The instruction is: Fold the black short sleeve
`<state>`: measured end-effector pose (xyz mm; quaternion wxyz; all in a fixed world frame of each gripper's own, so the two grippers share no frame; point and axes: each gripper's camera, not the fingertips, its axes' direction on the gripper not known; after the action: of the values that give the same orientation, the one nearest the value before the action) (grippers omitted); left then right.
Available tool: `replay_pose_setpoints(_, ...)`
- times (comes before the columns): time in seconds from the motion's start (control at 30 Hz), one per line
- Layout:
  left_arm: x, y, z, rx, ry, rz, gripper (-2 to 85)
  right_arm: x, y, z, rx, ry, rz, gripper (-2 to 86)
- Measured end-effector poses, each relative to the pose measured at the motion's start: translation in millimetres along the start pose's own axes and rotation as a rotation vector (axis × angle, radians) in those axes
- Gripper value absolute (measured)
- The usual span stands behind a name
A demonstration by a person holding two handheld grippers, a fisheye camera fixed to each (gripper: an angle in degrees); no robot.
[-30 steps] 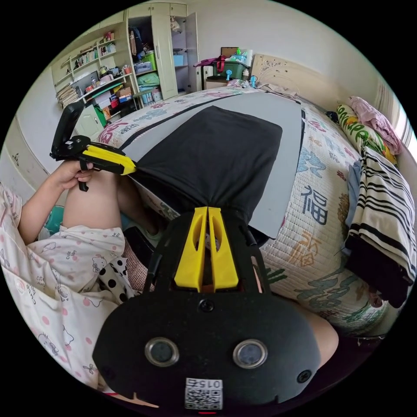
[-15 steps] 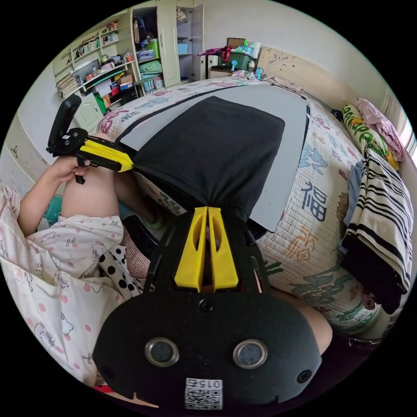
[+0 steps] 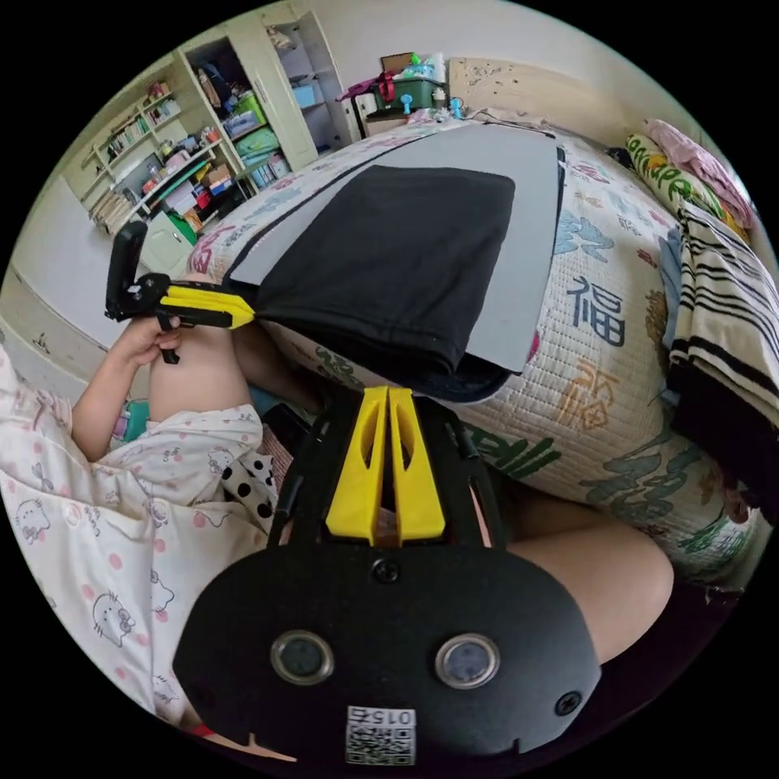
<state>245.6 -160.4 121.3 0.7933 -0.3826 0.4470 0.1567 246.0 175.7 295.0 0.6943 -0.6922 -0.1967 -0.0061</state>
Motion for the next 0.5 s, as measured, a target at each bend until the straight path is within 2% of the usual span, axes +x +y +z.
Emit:
replay_pose_setpoints(0.13,-14.8,21.9,4.1,0.037,0.028,-0.035,-0.3,-19.3,10.3,-104.1,0.309,-0.052,0.077,-0.9)
replay_pose_setpoints(0.2,-21.8,33.3,2.5,0.071,0.033,-0.054,-0.3,-46.6,18.0,-188.1,0.606,-0.072,0.117,-0.7)
replay_pose_setpoints(0.3,-32.5,52.1,-0.9,0.108,0.013,-0.092,-0.4,-106.2,27.7,-286.2,0.934,-0.045,0.149,-0.6)
replay_pose_setpoints(0.43,-45.1,79.7,-2.3,0.165,0.014,-0.117,-0.4,-199.8,47.4,-380.1,1.235,-0.046,0.058,-0.6)
replay_pose_setpoints(0.5,-52.4,91.8,0.6,0.186,0.020,-0.133,-0.4,-260.6,80.2,-422.1,1.455,-0.083,-0.039,-0.6)
